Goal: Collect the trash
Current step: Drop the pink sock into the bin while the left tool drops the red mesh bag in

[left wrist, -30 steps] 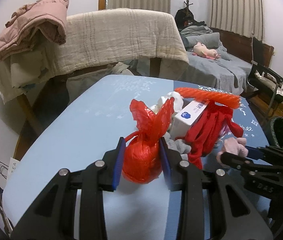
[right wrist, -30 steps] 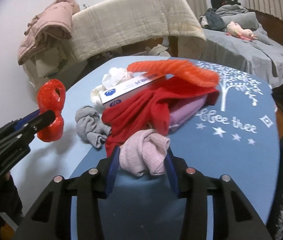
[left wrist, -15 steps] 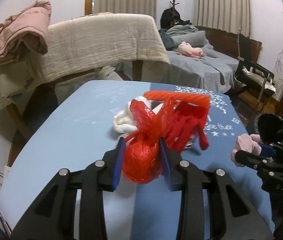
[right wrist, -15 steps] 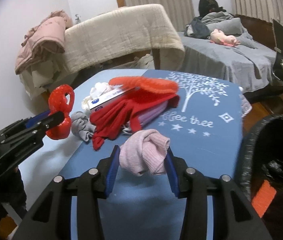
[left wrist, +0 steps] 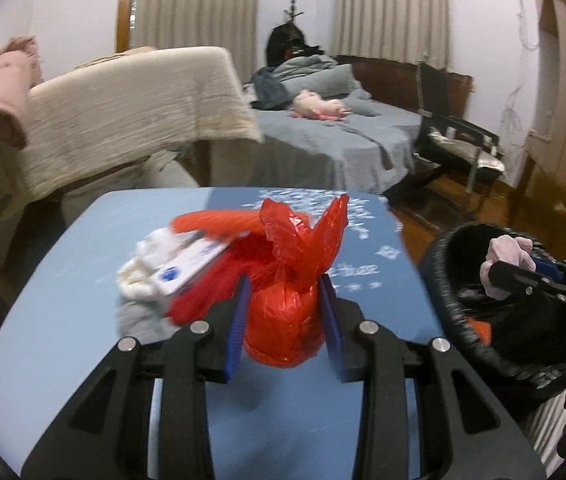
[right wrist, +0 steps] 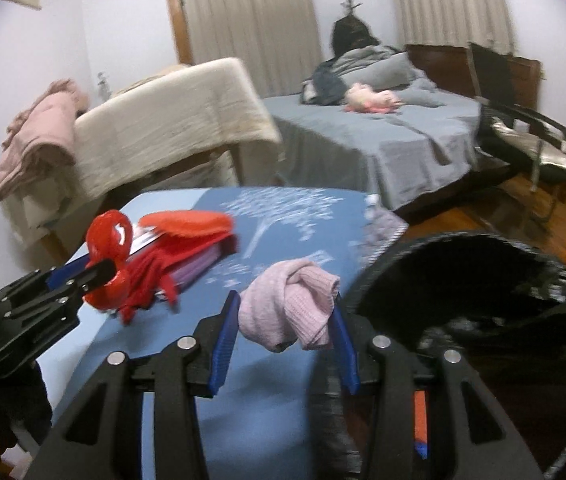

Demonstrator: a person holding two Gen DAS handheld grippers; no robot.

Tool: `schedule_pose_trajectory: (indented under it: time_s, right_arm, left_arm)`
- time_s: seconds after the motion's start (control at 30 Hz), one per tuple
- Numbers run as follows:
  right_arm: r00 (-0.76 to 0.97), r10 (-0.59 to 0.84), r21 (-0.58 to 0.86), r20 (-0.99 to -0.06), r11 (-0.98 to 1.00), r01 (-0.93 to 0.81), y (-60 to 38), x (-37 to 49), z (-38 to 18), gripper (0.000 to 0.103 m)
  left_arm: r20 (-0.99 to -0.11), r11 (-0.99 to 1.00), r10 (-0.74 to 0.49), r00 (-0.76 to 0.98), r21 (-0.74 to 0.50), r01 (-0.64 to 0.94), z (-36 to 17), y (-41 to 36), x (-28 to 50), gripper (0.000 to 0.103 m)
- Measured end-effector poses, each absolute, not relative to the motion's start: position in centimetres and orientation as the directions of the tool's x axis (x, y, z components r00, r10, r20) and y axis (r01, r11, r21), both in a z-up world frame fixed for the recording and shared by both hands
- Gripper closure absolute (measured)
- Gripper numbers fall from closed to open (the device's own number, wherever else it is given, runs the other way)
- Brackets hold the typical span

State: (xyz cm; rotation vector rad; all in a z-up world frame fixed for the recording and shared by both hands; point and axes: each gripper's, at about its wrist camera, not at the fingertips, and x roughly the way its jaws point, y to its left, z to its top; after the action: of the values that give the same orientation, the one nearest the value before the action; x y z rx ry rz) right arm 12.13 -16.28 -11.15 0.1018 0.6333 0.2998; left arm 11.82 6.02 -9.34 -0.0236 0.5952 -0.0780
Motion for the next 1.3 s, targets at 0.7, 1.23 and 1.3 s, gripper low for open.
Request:
schedule_pose_trajectory:
  time_s: [0.7,1.23,1.3]
  right_arm:
    - [0.830,0.065,0.160,-0.554,0.987,0.029,-29.6,10.2,-11.2,0.059]
    - [0.841,-0.056,0.150,-0.538,0.976,0.160,-34.9,9.5,-11.4,0.025]
    - [0.845,-0.066,0.147,-0.531,0.975,0.169,-34.8,9.4,-11.2,0.014]
  left_arm:
    - [-0.537,0.932,-0.344,0.770,-0.093,0.351,-9.2,-8.5,14.7,0.070]
    - [-0.546,0.871,-0.468,0.695,-0.150,0.468,-10.8,-13.0,15.4,0.039]
    - [-0.547,0.877,-0.458,0.700,-0.147,0.458,-10.8,-12.5,15.5,0.035]
